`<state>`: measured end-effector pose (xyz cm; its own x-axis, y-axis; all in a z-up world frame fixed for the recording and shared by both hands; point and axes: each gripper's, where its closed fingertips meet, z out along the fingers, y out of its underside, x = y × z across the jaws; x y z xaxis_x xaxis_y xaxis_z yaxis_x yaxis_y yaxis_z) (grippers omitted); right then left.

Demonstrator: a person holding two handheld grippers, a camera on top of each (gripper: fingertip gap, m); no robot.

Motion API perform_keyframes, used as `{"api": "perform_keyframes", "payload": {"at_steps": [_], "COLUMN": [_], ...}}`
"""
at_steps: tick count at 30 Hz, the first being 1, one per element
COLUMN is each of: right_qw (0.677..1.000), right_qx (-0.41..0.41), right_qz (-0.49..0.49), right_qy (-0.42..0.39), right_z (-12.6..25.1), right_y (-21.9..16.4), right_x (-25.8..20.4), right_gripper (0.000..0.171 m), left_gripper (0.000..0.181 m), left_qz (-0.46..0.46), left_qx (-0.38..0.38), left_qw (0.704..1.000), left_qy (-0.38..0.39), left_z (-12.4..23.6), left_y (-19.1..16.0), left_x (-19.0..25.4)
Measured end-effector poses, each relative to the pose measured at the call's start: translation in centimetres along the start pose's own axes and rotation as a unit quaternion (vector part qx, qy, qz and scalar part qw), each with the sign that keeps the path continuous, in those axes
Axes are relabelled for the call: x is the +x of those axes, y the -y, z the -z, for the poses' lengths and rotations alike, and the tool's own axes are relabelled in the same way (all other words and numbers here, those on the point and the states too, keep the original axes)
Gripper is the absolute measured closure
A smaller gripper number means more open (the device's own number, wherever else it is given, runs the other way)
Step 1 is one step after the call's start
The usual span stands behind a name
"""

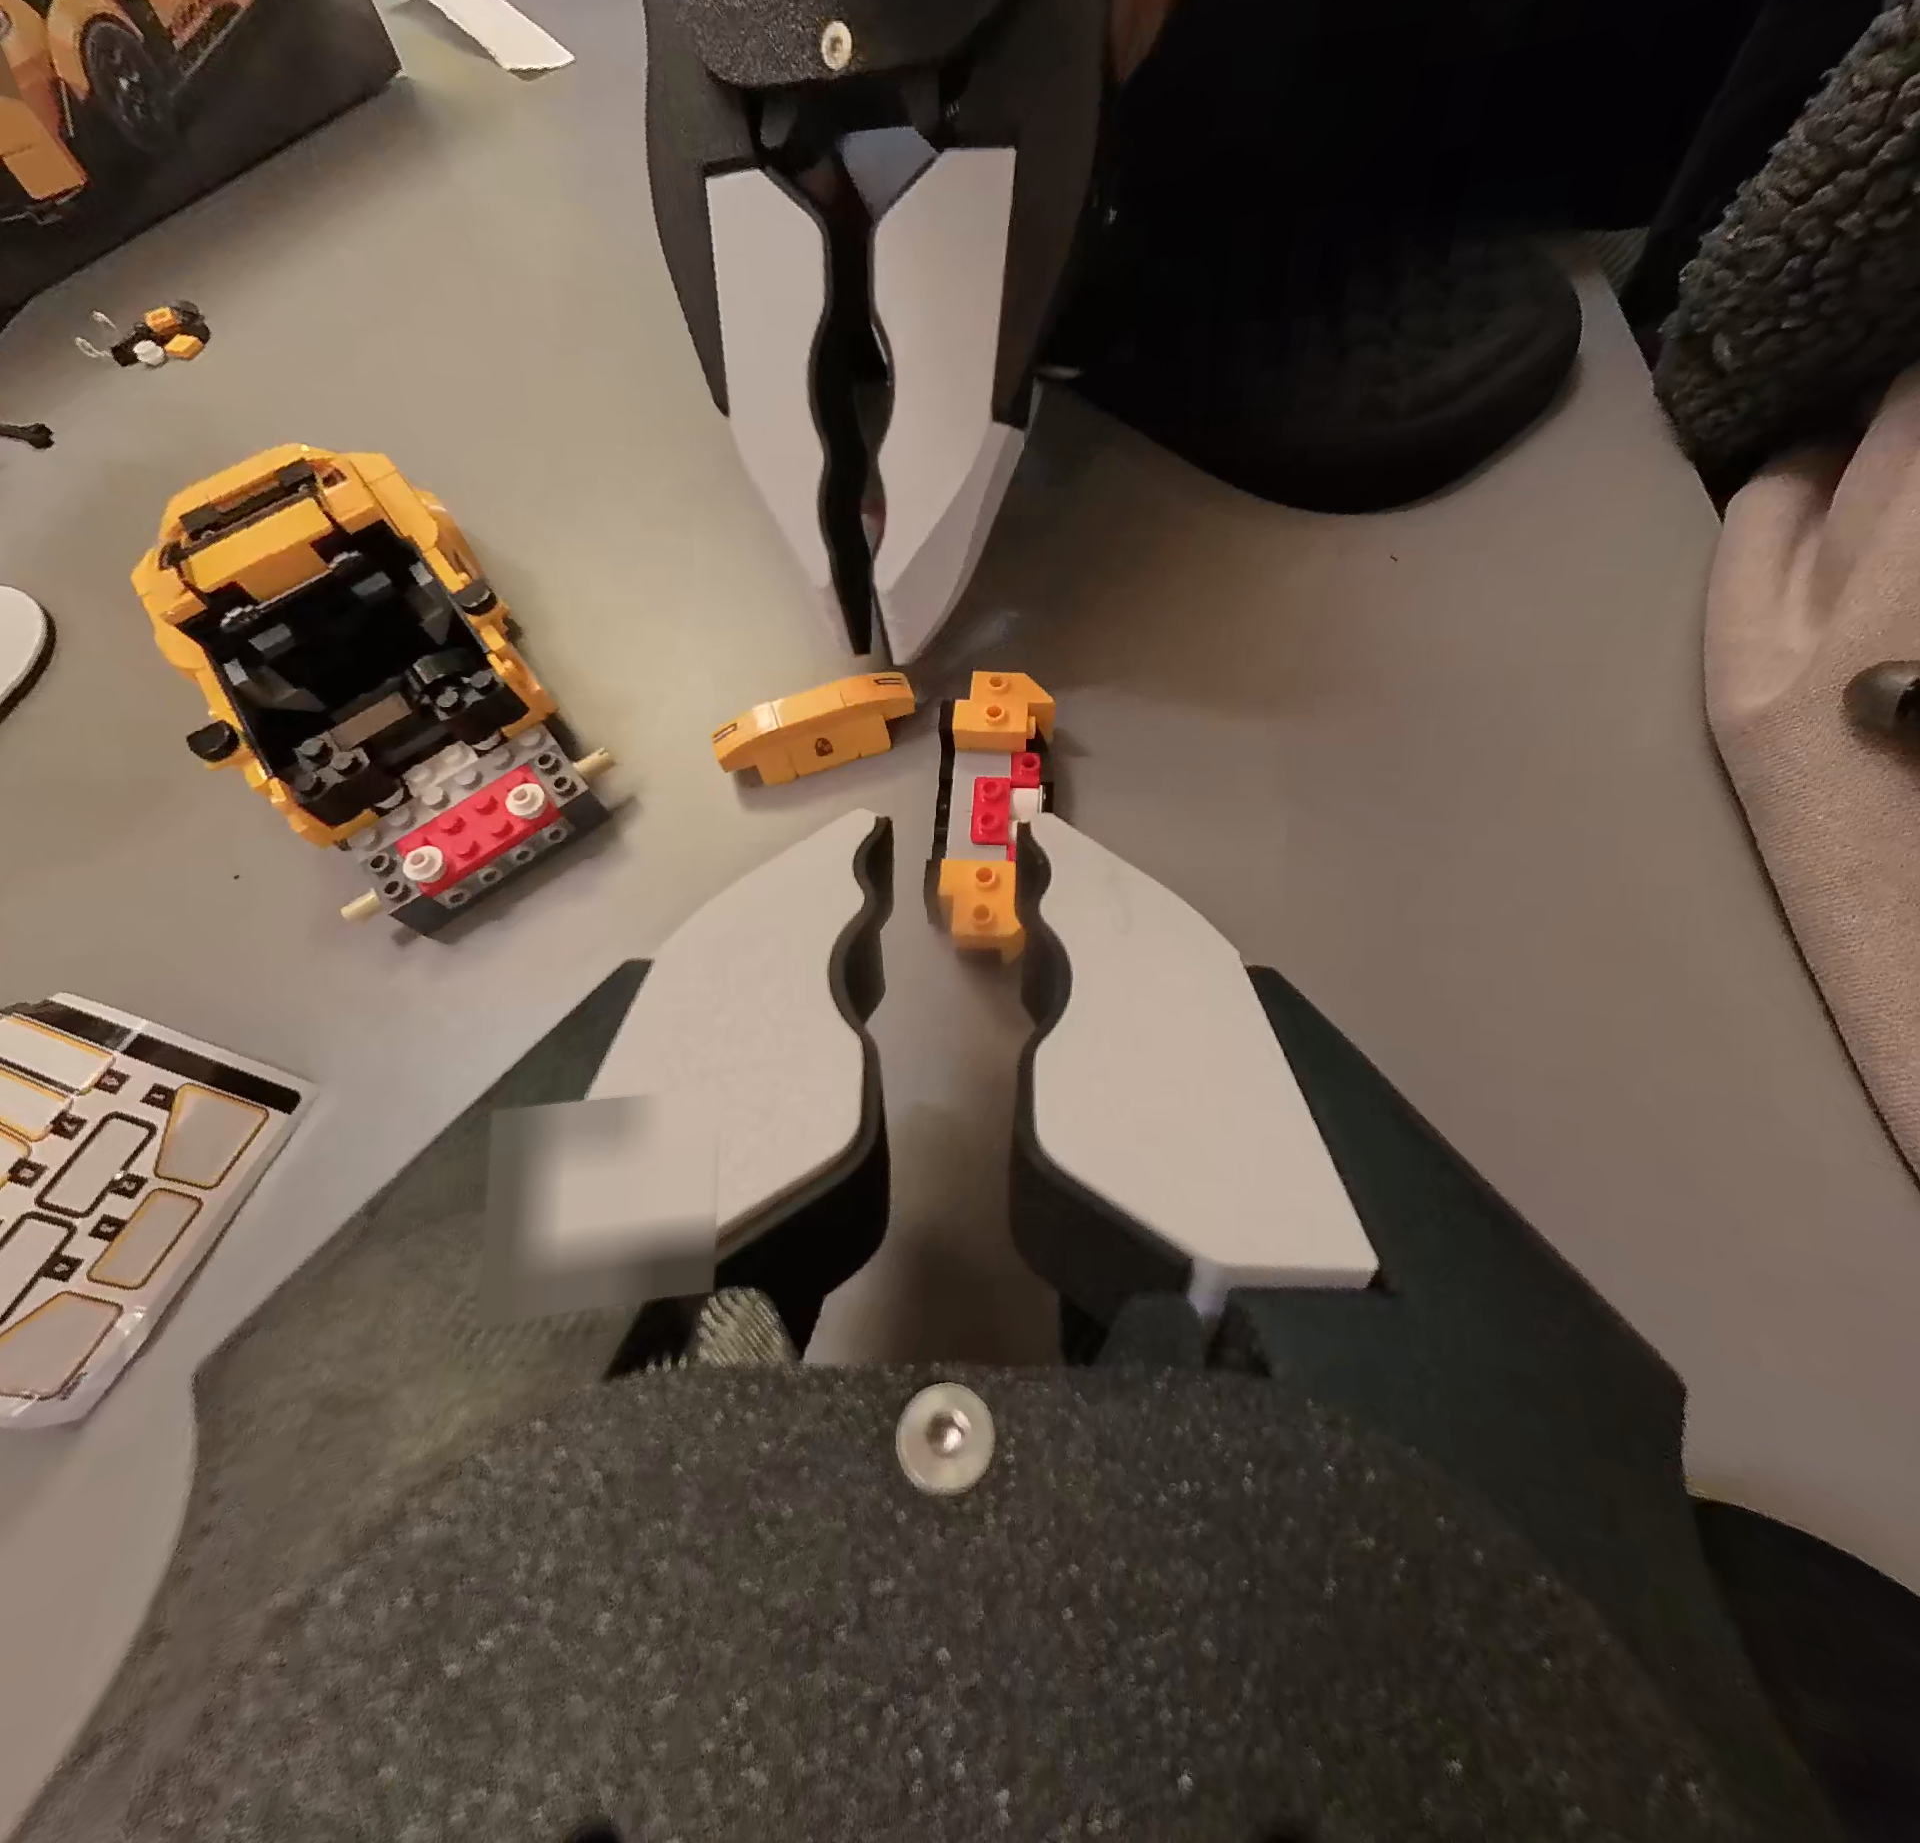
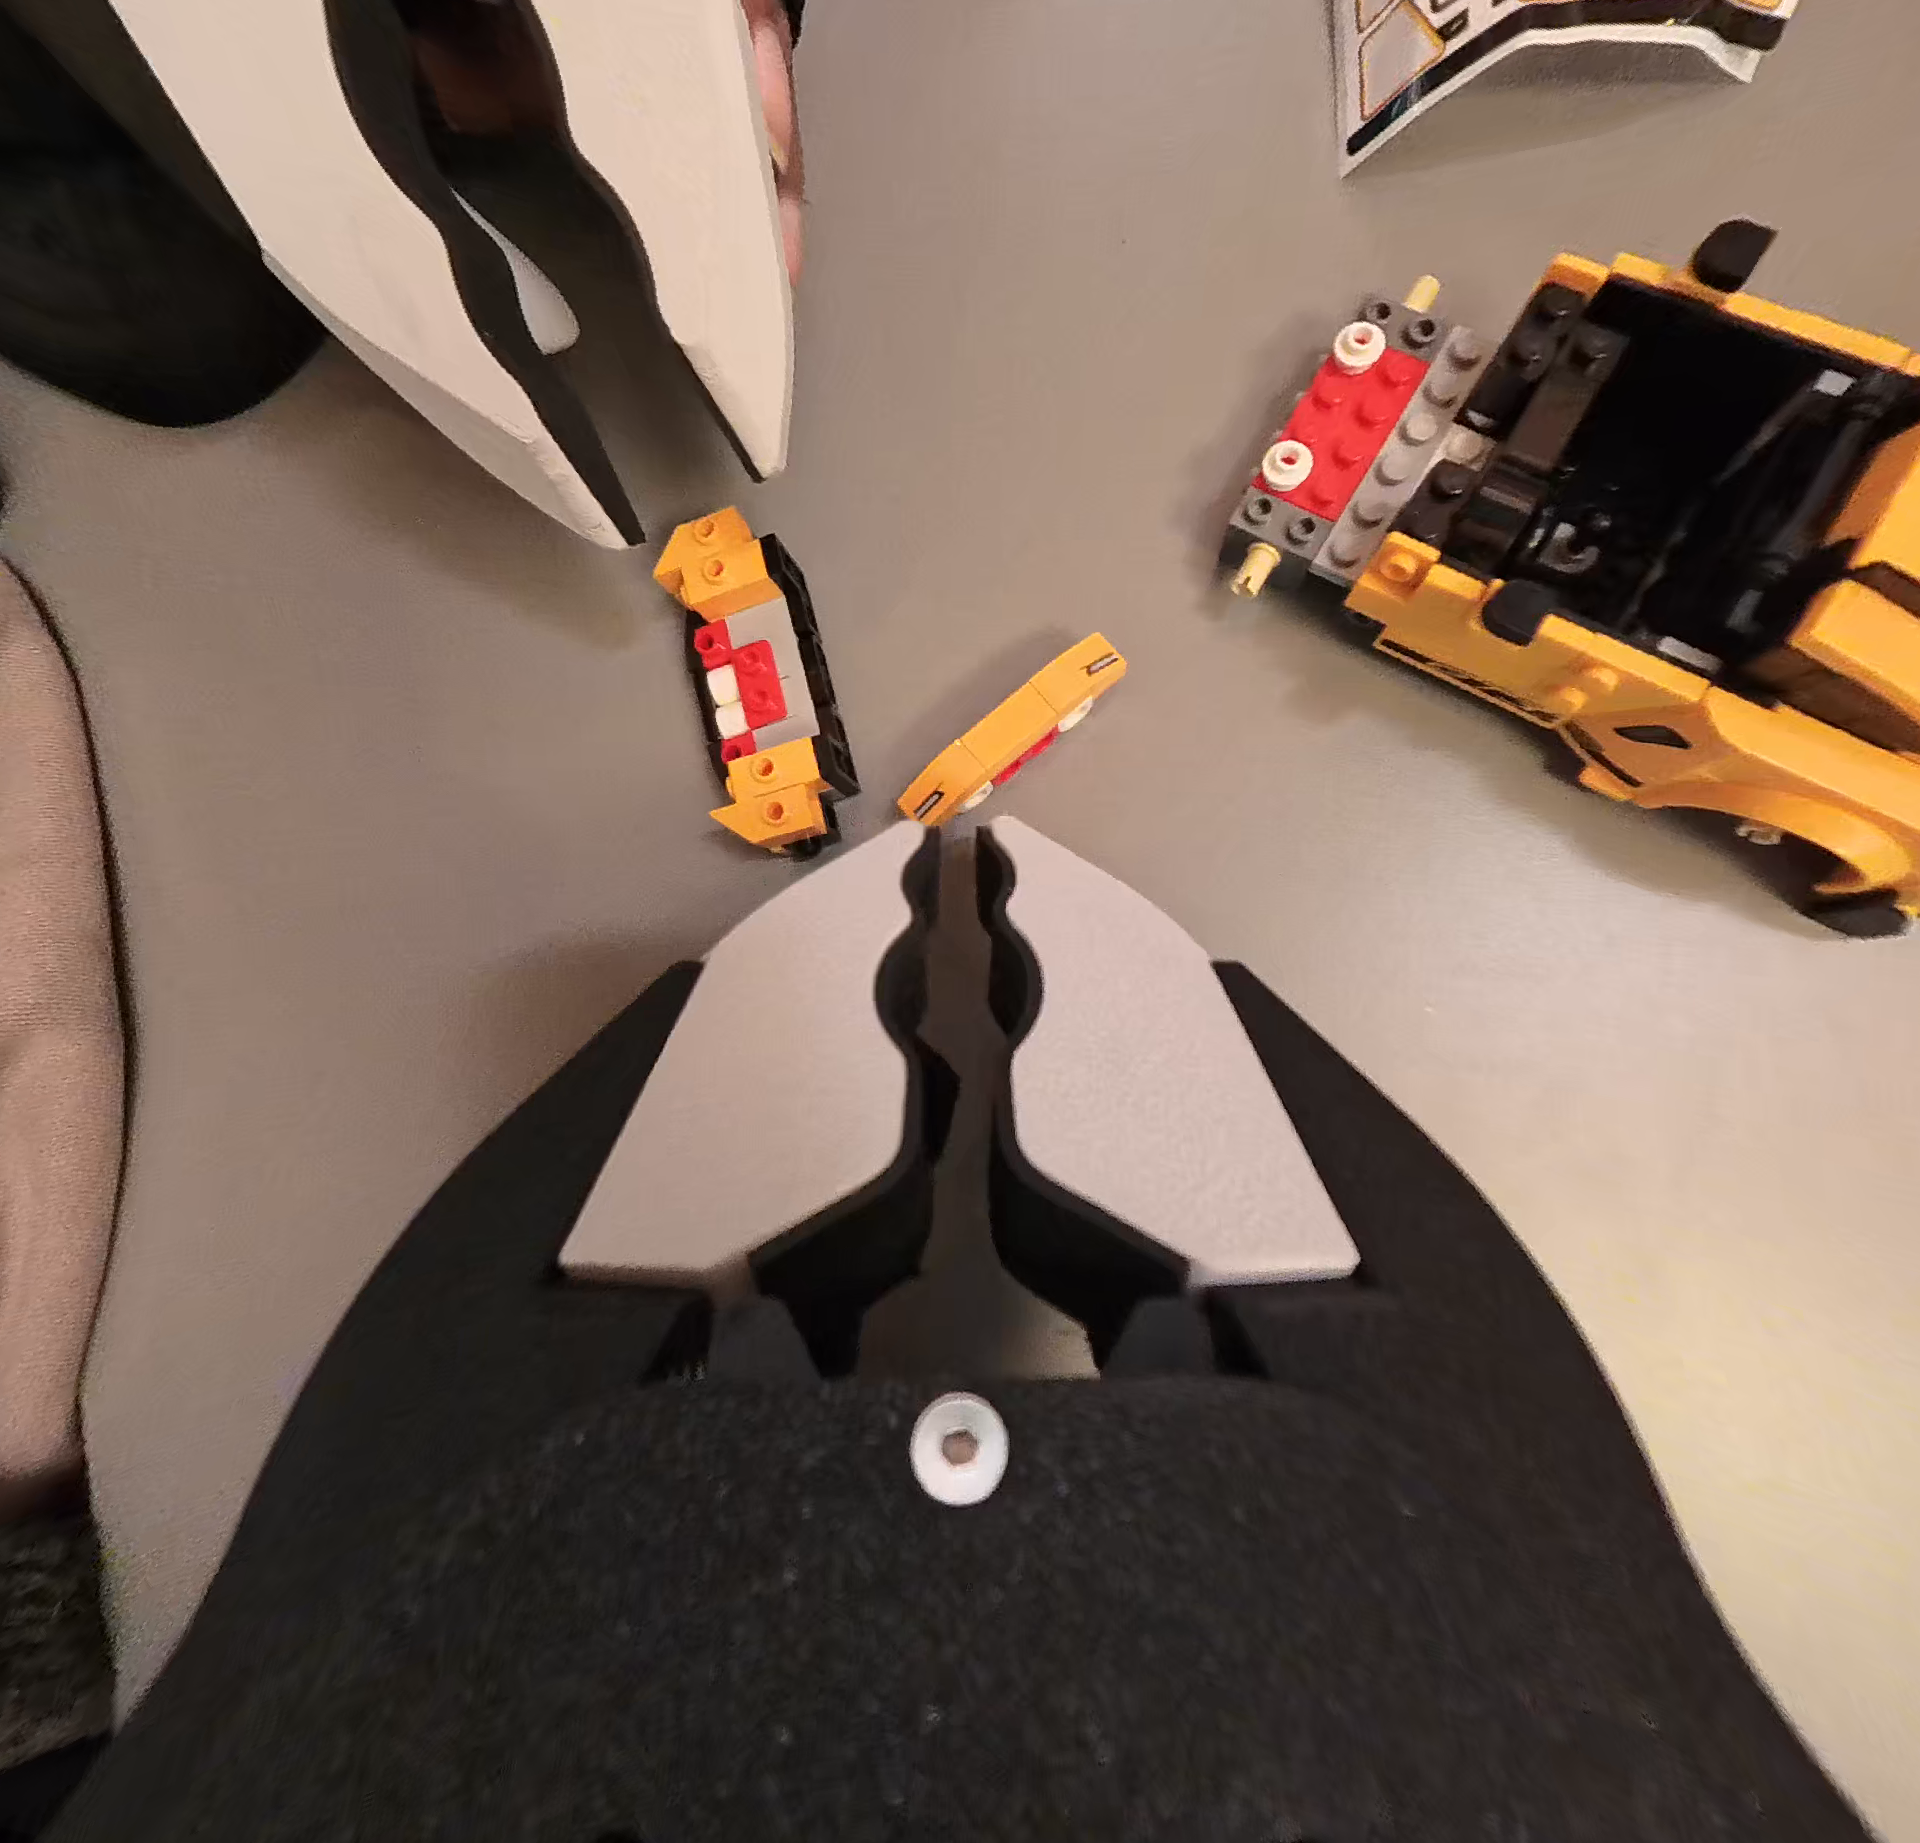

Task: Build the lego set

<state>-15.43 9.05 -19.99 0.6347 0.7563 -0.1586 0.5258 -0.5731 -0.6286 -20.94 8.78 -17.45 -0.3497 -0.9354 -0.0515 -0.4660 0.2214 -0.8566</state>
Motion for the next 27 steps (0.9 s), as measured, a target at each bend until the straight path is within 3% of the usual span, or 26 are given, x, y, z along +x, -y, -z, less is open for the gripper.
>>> {"api": "perform_keyframes", "payload": {"at_steps": [7,11,15,22,27], "right_qw": [0.998,0.996,0.991,0.976,0.941], "right_qx": [0.029,0.078,0.099,0.055,-0.023], "right_qz": [0.053,0.036,0.079,0.21,0.337], "right_qy": [-0.008,-0.026,-0.05,-0.027,0.004], "right_z": [-0.2,0.9,1.2,0.8,0.1], "right_y": [1.2,2.1,1.9,1.5,2.6], "right_x": [-0.8,0.9,2.3,2.4,2.1], "right_gripper": [0.168,0.167,0.163,0.149,0.138], "left_gripper": [0.16,0.16,0.161,0.162,0.162], "left_qz": [0.0,0.0,0.001,0.016,0.021], "left_qx": [0.005,0.009,0.011,0.018,0.015], "left_qw": [1.0,1.0,1.0,0.999,0.999], "left_qy": [0.01,0.018,0.025,0.039,0.042], "left_z": [0.1,0.2,0.3,0.5,0.5], "left_y": [0.1,0.3,0.3,0.3,0.1], "left_x": [-0.3,-0.6,-0.8,-1.6,-1.8]}}
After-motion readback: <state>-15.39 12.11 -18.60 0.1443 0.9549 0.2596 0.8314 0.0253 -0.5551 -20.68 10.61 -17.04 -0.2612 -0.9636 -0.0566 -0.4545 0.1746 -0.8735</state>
